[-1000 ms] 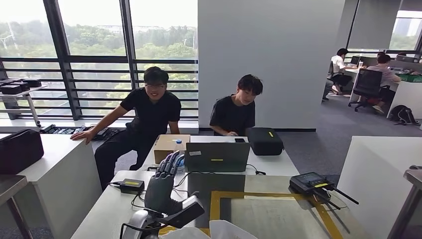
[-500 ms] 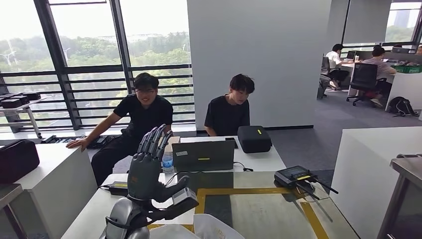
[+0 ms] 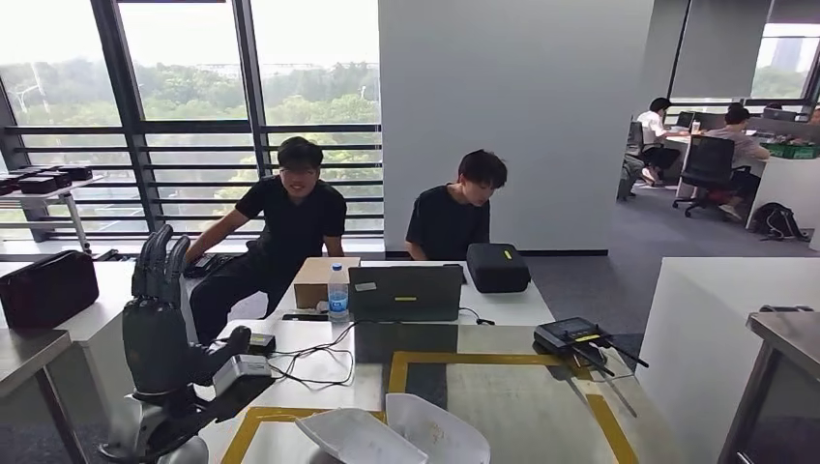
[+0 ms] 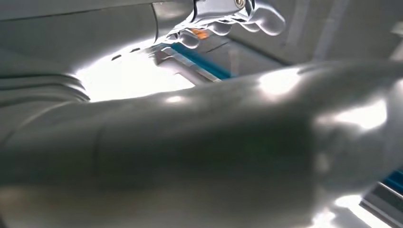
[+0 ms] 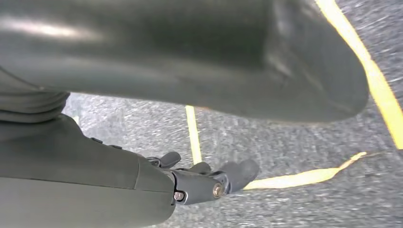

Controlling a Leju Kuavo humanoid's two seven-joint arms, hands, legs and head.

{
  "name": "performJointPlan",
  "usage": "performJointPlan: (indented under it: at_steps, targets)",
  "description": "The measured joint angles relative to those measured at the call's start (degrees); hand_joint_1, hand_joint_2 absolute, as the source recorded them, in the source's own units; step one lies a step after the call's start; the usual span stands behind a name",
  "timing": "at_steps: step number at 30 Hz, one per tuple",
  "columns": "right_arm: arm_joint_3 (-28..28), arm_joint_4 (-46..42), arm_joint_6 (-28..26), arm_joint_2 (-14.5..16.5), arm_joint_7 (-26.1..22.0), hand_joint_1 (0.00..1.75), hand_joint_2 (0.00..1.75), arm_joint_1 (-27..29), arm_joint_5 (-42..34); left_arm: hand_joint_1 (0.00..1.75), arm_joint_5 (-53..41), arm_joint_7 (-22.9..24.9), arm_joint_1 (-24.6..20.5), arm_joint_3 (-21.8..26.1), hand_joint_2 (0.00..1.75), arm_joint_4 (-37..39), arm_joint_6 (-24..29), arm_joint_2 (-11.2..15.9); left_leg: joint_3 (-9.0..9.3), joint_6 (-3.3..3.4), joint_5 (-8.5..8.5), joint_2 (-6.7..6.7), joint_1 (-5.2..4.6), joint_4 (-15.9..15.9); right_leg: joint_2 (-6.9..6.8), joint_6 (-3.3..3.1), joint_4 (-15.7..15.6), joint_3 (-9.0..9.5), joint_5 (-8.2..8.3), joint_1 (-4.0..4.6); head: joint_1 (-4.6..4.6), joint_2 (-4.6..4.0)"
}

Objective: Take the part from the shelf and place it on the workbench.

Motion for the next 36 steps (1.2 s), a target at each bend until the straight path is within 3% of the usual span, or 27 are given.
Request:
performJointPlan:
  at_steps: [1, 2, 3, 4, 6, 8, 10, 12, 13, 14, 16, 17, 18, 19, 20, 21, 23, 25, 27, 28, 30, 32, 33, 34, 35, 36]
  targets:
    - [-0.03, 0.0, 0.01, 0.02, -0.12, 0.0, 0.0, -0.04, 0.2, 0.0, 2.03, -0.62, 0.91, 0.84, 0.0, -0.58, 0.0, 0.3, -0.87, 0.01, 0.71, 0.02, 0.05, 0.03, -0.06, 0.26, 3.54, -0.81, -2.65, -0.13, 0.03, 0.0]
    - [-0.07, 0.0, 0.0, 0.0, -0.3, 0.0, 0.0, -0.08, 0.35, 0.0, 4.53, -1.38, 2.02, 1.7, 0.0, -1.12, -0.12, 0.56, -1.75, -0.12, 1.35, 0.07, 0.1, 0.09, -0.1, 0.48, 6.74, -1.26, -4.19, -0.24, 0.05, 0.0]
    - [-0.11, 0.0, -0.03, -0.02, -0.59, 0.0, 0.0, -0.1, 0.44, 0.0, 7.37, -2.23, 3.29, 2.61, 0.0, -1.62, -0.39, 0.82, -2.65, -0.28, 1.95, 0.13, 0.18, 0.19, -0.13, 0.69, 8.57, -0.97, -4.41, -0.34, 0.07, 0.0]
    - [-0.2, 0.0, -0.11, -0.03, -0.94, 0.0, 0.0, -0.11, 0.45, 0.0, 10.31, -3.08, 4.67, 3.51, 0.0, -2.12, -0.66, 1.09, -3.57, -0.5, 2.53, 0.19, 0.31, 0.34, -0.16, 0.87, 8.51, 0.28, -3.59, -0.43, 0.09, 0.0]
    - [-0.48, 0.0, -0.39, -0.05, -1.45, 0.0, 0.0, -0.18, 0.24, 0.0, 15.56, -4.86, 7.43, 5.44, 0.0, -3.22, -0.89, 1.62, -5.3, -1.16, 3.54, 0.3, 0.62, 0.9, -0.23, 1.25, 2.75, 5.48, -1.69, -0.67, 0.13, 0.0]
    - [-0.72, 0.0, -0.6, -0.03, -1.55, 0.0, 0.0, -0.27, 0.05, 0.0, 19.9, -6.61, 9.99, 7.35, 0.0, -4.39, -0.9, 2.02, -6.26, -1.94, 4.25, 0.38, 0.69, 1.42, -0.08, 0.85, -3.65, 10.11, -2.01, -0.57, 0.1, 0.0]
    - [-0.85, 0.0, -0.68, -0.02, -1.37, 0.0, 0.0, -0.27, 0.02, 0.0, 23.75, -7.98, 12.25, 9.08, 0.0, -5.24, -1.08, 2.14, -6.3, -2.7, 4.84, 0.43, 0.63, 1.44, 0.18, -0.31, -5.5, 11.25, -2.63, -0.28, -0.01, 0.0]
    - [-1.08, 0.0, -0.81, -0.03, -1.22, 0.0, 0.0, -0.3, -0.13, 0.0, 28.06, -8.94, 14.83, 10.8, 0.0, -5.75, -1.41, 1.99, -6.39, -3.45, 4.99, 0.35, 0.74, 1.37, 0.1, -1.46, -5.72, 10.73, -1.91, -0.31, -0.06, -0.01]
    - [-1.2, 0.0, -0.91, -0.03, -1.19, 0.0, 0.0, -0.35, -0.25, 0.0, 30.33, -9.4, 16.42, 11.83, 0.0, -5.94, -1.48, 1.83, -6.77, -3.76, 3.89, 0.24, 0.82, 2.04, 0.01, -1.95, -5.89, 10.3, -1.35, -0.34, -0.07, -0.01]
    - [-1.33, 0.0, -1.0, -0.03, -1.14, 0.0, 0.0, -0.36, -0.38, 0.0, 32.18, -9.89, 18.05, 12.95, 0.0, -6.07, -1.36, 1.59, -7.47, -4.02, 1.76, 0.1, 0.88, 3.75, -0.06, -2.35, -6.04, 9.69, -0.7, -0.4, -0.1, -0.02]
    - [-1.59, 0.0, -1.18, -0.03, -0.94, 0.0, 0.0, -0.3, -0.5, 0.0, 34.37, -10.86, 21.11, 15.06, 0.0, -6.15, -0.94, 0.94, -9.25, -4.33, -4.09, -0.11, 0.9, 10.14, -0.11, -2.73, -6.1, 8.24, 0.54, -0.28, -0.19, -0.02]
    - [-1.77, 0.0, -1.25, -0.03, -0.65, 0.0, 0.0, -0.26, -0.47, 0.0, 34.87, -11.26, 22.49, 15.96, 0.0, -6.17, -0.7, 0.56, -9.91, -4.37, -6.02, -0.17, 0.9, 13.66, -0.13, -2.78, -6.08, 7.46, 1.18, -0.16, -0.21, -0.01]
    - [-1.92, 0.0, -1.29, -0.03, -0.29, 0.0, 0.0, -0.23, -0.42, 0.0, 35.23, -11.54, 23.87, 16.75, 0.0, -6.19, -0.48, 0.14, -9.99, -4.32, -6.6, -0.21, 0.9, 16.21, -0.16, -2.81, -6.06, 6.68, 1.82, -0.02, -0.21, -0.01]
    - [-2.04, 0.0, -1.33, -0.03, 0.1, 0.0, 0.0, -0.21, -0.37, 0.0, 35.54, -11.81, 25.28, 17.5, 0.0, -6.24, -0.17, -0.36, -9.19, -4.16, -5.89, -0.24, 0.89, 17.07, -0.16, -2.79, -6.03, 5.89, 2.46, 0.1, -0.22, -0.01]
    - [-2.12, 0.0, -1.37, -0.03, 0.4, 0.0, 0.0, -0.18, -0.32, 0.0, 35.77, -12.12, 26.66, 18.24, 0.0, -6.37, 0.21, -0.92, -7.29, -3.88, -4.5, -0.28, 0.87, 15.75, -0.15, -2.73, -6.01, 5.1, 3.1, 0.22, -0.24, -0.02]
    - [-2.16, 0.0, -1.41, -0.03, 0.54, 0.0, 0.0, -0.15, -0.32, 0.0, 35.94, -12.45, 27.9, 18.89, 0.0, -6.59, 0.58, -1.48, -4.46, -3.51, -3.33, -0.33, 0.82, 12.67, -0.13, -2.63, -5.99, 4.4, 3.7, 0.32, -0.26, -0.02]
    - [-2.22, 0.0, -1.47, -0.02, 0.57, 0.0, 0.0, -0.07, -0.33, 0.0, 36.05, -13.06, 29.69, 19.89, 0.0, -7.25, 1.21, -2.33, 1.61, -2.8, -3.55, -0.39, 0.5, 4.69, -0.11, -2.18, -6.03, 3.54, 4.72, 0.53, -0.23, -0.01]
    - [-2.29, 0.0, -1.58, -0.01, 0.52, 0.0, 0.0, -0.06, -0.34, 0.0, 36.02, -13.38, 30.86, 20.72, 0.0, -7.88, 1.58, -2.88, 3.91, -2.31, -4.52, -0.44, 0.07, 0.51, -0.14, -1.5, -6.34, 3.51, 5.65, 0.42, -0.2, -0.01]
    - [-2.39, 0.0, -1.75, -0.02, 0.54, 0.0, 0.0, 0.04, -0.25, 0.0, 36.0, -13.63, 32.04, 21.62, 0.0, -8.41, 2.1, -3.51, 3.28, -1.49, -3.49, -0.34, -0.06, -0.21, -0.09, -0.66, -6.73, 3.5, 6.33, 0.15, -0.26, -0.01]
    - [-2.44, 0.0, -1.8, -0.02, 0.62, 0.0, 0.0, 0.13, -0.12, 0.0, 35.99, -13.75, 32.65, 22.04, 0.0, -8.65, 2.37, -3.87, 2.85, -0.94, -2.8, -0.24, -0.02, -0.39, -0.08, -0.28, -6.31, 3.2, 5.5, 0.07, -0.25, -0.01]
    - [-2.47, 0.0, -1.66, -0.01, 0.64, 0.0, 0.0, 0.33, 0.34, 0.0, 36.06, -14.14, 34.06, 22.8, 0.0, -9.14, 2.75, -4.72, 1.72, -0.17, -1.31, -0.06, 0.19, -0.68, -0.1, 0.24, -2.33, 1.92, 0.58, -0.06, -0.19, -0.02]
    - [-2.46, 0.0, -1.48, -0.06, 0.12, 0.0, 0.0, 0.35, 0.6, 0.0, 36.33, -14.66, 35.55, 23.49, 0.0, -9.53, 2.93, -5.48, 0.2, 0.06, 0.04, 0.0, 0.18, -0.57, -0.15, 0.62, 4.92, 0.4, -4.86, -0.1, -0.07, -0.02]
    - [-2.46, 0.0, -1.46, -0.13, -0.27, 0.0, 0.0, 0.33, 0.62, 0.0, 36.53, -14.85, 36.25, 23.83, 0.0, -9.67, 2.99, -5.8, -0.69, 0.04, 0.68, 0.05, 0.15, -0.46, -0.16, 0.73, 7.86, 0.2, -5.8, -0.1, -0.05, -0.02]
    - [-2.47, 0.0, -1.45, -0.21, -0.66, 0.0, 0.0, 0.32, 0.64, 0.0, 36.77, -14.97, 36.89, 24.14, 0.0, -9.77, 3.04, -6.09, -1.63, -0.02, 1.3, 0.11, 0.15, -0.3, -0.16, 0.76, 9.31, 0.77, -5.44, -0.08, -0.02, -0.01]
    - [-2.48, 0.0, -1.43, -0.3, -0.94, 0.0, 0.0, 0.32, 0.69, 0.0, 36.99, -14.96, 37.43, 24.42, 0.0, -9.8, 3.07, -6.33, -2.53, -0.12, 1.86, 0.14, 0.16, -0.1, -0.17, 0.74, 8.67, 2.32, -4.13, -0.07, 0.01, -0.01]
    - [-2.48, 0.0, -1.36, -0.4, -1.09, 0.0, 0.0, 0.3, 0.83, 0.0, 37.17, -14.78, 37.84, 24.7, 0.0, -9.74, 3.07, -6.53, -3.36, -0.25, 2.37, 0.17, 0.19, 0.14, -0.19, 0.66, 5.8, 5.02, -2.7, -0.07, 0.04, -0.01]
